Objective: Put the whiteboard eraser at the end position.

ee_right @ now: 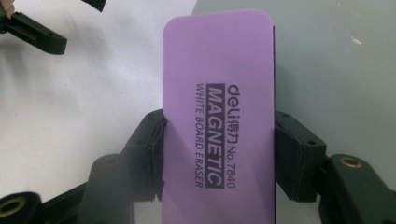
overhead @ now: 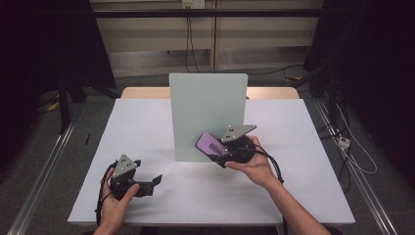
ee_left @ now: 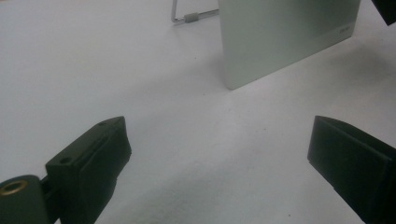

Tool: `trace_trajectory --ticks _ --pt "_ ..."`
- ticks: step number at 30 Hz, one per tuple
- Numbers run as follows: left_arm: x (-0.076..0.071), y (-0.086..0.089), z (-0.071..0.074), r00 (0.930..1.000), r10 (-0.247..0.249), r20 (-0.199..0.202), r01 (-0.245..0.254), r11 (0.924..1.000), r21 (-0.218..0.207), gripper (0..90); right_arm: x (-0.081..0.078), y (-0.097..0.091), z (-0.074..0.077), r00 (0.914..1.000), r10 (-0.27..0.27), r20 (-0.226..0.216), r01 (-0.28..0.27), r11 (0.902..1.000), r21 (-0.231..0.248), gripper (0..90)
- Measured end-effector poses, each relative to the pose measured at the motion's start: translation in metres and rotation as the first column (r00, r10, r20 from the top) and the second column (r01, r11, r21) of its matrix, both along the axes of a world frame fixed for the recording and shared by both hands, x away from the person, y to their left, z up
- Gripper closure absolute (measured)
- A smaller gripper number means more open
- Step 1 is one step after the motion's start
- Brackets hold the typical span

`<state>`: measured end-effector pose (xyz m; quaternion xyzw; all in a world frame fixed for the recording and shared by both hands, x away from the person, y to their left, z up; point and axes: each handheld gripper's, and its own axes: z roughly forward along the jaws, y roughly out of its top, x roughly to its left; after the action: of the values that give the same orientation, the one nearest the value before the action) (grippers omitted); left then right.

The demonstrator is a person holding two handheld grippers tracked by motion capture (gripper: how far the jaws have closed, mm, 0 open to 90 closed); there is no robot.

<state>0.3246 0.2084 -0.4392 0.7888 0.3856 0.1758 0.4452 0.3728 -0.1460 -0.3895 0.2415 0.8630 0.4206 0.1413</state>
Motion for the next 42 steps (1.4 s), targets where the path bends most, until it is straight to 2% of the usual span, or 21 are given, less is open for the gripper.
trace_trajectory --ticks 11,18,24,27,32,42 --pt "-0.002 -0.001 0.001 1.0000 -0.004 0.001 0.004 0.9999 0.011 5.4 -0.013 -0.010 -0.004 0.9996 0.017 -0.022 -0.017 0.9998 -0.009 41.6" --pt "-0.002 0.000 0.002 1.0000 0.004 0.000 -0.004 1.0000 0.008 5.4 -0.021 -0.017 0.000 0.9992 0.021 -0.034 -0.021 0.9998 -0.002 41.6" --pt "-0.002 -0.002 0.002 0.9999 -0.010 0.004 0.010 0.9999 0.013 5.4 -0.029 -0.021 0.001 0.9981 0.033 -0.052 -0.035 0.9987 -0.038 41.6" --pt "-0.001 -0.001 0.002 1.0000 -0.005 0.002 0.005 1.0000 0.006 5.4 -0.030 -0.023 0.002 0.9972 0.035 -0.066 -0.036 0.9990 -0.028 41.6" --pt "0.000 -0.001 0.001 1.0000 0.000 0.000 0.000 0.9999 0.011 5.4 -0.031 -0.021 0.001 0.9943 0.058 -0.090 -0.060 0.9977 -0.031 41.6" --pt "0.000 -0.001 0.001 1.0000 -0.001 -0.002 0.001 1.0000 0.008 5.4 -0.033 -0.008 -0.005 0.9858 0.101 -0.134 -0.111 0.9916 -0.067 41.6"
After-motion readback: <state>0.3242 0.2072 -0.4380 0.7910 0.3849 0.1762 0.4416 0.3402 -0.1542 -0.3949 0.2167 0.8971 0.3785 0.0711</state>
